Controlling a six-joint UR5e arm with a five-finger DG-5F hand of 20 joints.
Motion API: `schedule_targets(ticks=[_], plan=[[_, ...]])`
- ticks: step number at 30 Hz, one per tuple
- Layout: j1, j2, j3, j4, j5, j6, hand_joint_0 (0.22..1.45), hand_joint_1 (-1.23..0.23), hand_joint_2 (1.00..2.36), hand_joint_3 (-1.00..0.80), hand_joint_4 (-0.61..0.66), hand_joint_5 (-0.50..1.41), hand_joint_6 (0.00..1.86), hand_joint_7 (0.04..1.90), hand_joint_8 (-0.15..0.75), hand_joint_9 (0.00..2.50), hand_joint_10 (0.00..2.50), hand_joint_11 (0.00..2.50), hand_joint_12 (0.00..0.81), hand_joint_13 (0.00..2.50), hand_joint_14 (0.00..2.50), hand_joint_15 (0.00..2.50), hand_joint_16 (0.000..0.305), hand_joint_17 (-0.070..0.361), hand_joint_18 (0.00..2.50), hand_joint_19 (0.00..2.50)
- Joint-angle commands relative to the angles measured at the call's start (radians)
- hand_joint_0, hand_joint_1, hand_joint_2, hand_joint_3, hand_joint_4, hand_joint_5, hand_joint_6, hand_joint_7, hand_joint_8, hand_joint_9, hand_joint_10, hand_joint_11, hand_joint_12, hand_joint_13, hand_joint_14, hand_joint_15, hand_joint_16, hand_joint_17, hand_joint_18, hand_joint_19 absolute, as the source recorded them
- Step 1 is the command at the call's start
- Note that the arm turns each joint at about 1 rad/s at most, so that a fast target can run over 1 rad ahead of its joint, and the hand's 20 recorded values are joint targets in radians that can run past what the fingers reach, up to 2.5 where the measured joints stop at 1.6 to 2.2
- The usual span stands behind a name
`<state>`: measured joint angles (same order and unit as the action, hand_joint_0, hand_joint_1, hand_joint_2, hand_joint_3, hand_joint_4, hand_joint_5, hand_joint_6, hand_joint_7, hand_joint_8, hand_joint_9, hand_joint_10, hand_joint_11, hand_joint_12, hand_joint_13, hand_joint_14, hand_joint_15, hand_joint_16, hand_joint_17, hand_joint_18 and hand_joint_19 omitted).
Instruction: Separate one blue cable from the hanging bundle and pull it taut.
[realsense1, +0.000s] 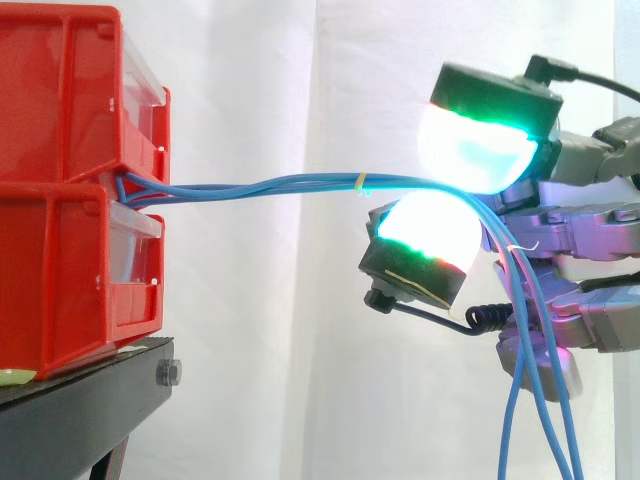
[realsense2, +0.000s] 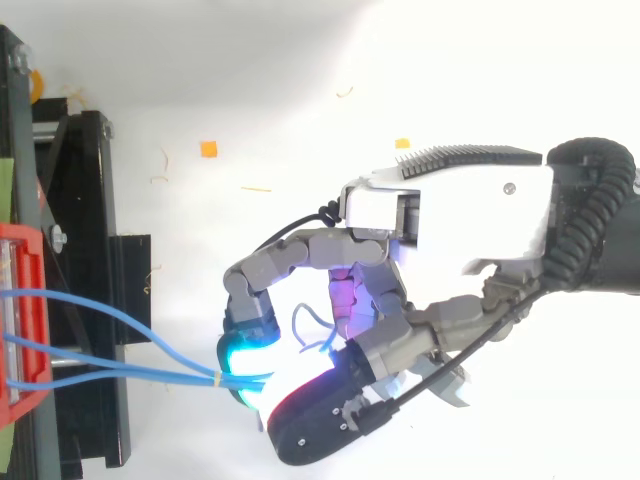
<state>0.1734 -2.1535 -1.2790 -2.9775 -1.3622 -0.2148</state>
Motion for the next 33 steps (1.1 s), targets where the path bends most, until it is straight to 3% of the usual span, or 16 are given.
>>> schedule_targets(ticks=[1,11,18,26,29,31,33], plan=[[0.000,0.000,0.001,0.000,0.000,0.000,0.70,-0.60,1.00,-0.50,-0.04,0.16,0.50,1.31,0.063,2.12,0.03,0.56,0.251,1.49,0.02,0.77,0.040,0.091,1.02,0.83],[0.000,0.000,0.000,0.000,0.000,0.000,0.76,-0.78,1.01,-0.34,-0.08,0.16,0.50,1.28,0.068,2.12,0.03,0.57,0.256,1.49,0.02,0.78,0.040,0.090,1.01,0.84],[0.001,0.000,0.001,-0.002,0.000,0.000,0.76,-0.94,1.00,-0.49,-0.09,0.15,0.50,1.29,0.064,2.12,0.03,0.57,0.254,1.49,0.02,0.77,0.040,0.089,1.03,0.81],[0.000,0.000,0.000,0.000,0.000,0.000,0.73,-0.97,1.00,-0.50,-0.10,0.15,0.50,1.28,0.070,2.12,0.03,0.58,0.251,1.49,0.02,0.77,0.039,0.089,1.03,0.82],[0.000,0.000,0.000,0.000,0.000,0.000,0.58,-0.89,1.00,-0.50,-0.07,0.15,0.50,1.30,0.068,2.12,0.03,0.58,0.256,1.49,0.02,0.77,0.041,0.093,1.03,0.81],[0.001,0.000,0.000,0.000,0.000,0.000,0.44,-0.67,1.00,-0.50,-0.01,0.16,0.50,1.31,0.090,2.13,0.02,0.52,0.281,1.54,0.02,0.74,0.053,0.119,1.11,0.74],[0.001,0.000,0.001,0.000,0.000,0.000,0.40,-0.47,1.00,-0.50,0.03,0.16,0.50,1.33,0.100,2.15,0.02,0.46,0.302,1.56,0.02,0.70,0.059,0.133,1.16,0.71]])
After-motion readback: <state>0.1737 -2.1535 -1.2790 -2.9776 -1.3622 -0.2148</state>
